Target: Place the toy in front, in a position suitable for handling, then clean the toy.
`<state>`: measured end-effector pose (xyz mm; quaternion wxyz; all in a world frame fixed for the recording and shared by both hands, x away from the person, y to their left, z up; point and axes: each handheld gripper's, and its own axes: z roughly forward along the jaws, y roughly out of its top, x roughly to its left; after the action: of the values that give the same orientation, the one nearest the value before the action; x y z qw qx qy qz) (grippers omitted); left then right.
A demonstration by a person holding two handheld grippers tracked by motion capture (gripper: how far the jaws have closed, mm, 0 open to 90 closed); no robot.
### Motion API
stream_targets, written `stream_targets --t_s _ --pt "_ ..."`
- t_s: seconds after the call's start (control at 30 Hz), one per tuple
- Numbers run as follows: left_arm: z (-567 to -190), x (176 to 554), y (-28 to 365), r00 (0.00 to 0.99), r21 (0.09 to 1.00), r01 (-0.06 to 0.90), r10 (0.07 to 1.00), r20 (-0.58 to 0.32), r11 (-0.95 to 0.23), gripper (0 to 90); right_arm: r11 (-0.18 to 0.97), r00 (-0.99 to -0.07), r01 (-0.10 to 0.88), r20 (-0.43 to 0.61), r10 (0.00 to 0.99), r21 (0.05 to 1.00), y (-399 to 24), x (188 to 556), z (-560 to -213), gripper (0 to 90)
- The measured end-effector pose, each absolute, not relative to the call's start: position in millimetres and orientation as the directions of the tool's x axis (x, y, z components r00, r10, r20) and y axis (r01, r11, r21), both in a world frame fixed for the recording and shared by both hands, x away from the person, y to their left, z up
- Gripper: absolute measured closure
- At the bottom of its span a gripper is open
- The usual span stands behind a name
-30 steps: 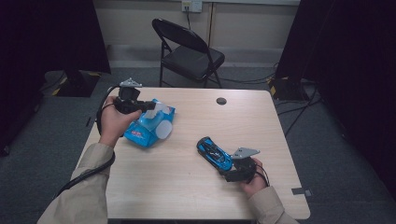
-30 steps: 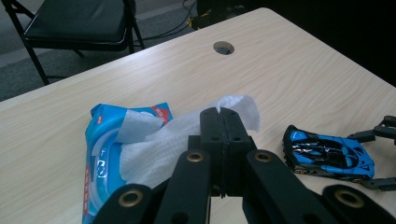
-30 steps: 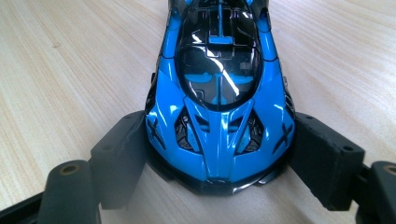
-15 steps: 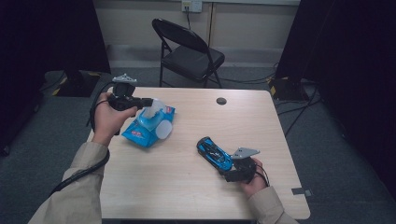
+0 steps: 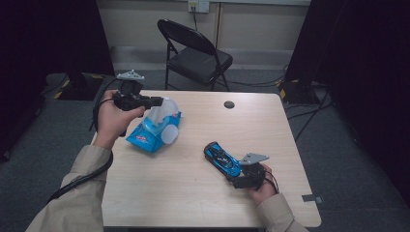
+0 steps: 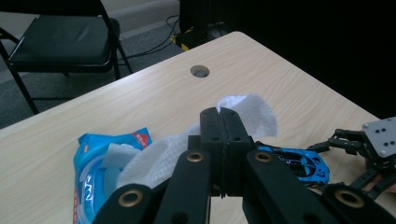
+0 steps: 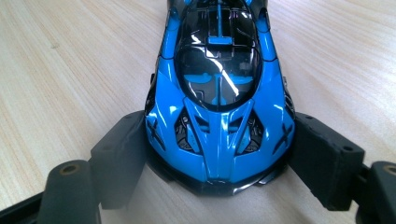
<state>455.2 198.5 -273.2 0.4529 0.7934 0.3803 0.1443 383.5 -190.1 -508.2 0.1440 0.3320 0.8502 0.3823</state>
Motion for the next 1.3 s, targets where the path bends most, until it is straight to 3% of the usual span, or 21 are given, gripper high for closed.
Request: stream_targets --t_s 0.27,0.77,1.03,1.3 --pt "-263.7 446.9 186.3 0.701 0.838 0.448 0.704 -0.115 -0.310 90.0 0.484 -0.735 0.457 0.010 0.678 0.746 -189.9 383.1 -508.2 23.4" --pt "-298.7 421.9 165.4 0.770 0.825 0.453 0.615 -0.171 -0.337 90.0 0.483 -0.734 0.458 0.010 0.680 0.746 -190.0 382.8 -508.1 23.5" --pt "-344.7 415.1 150.5 0.774 0.778 0.508 0.593 -0.224 -0.370 90.0 0.485 -0.734 0.458 0.010 0.679 0.745 -190.0 382.8 -508.1 23.4" --pt "-406.1 427.4 145.3 0.727 0.708 0.588 0.640 -0.250 -0.391 89.9 0.484 -0.734 0.458 0.010 0.679 0.746 -190.0 382.8 -508.2 23.5"
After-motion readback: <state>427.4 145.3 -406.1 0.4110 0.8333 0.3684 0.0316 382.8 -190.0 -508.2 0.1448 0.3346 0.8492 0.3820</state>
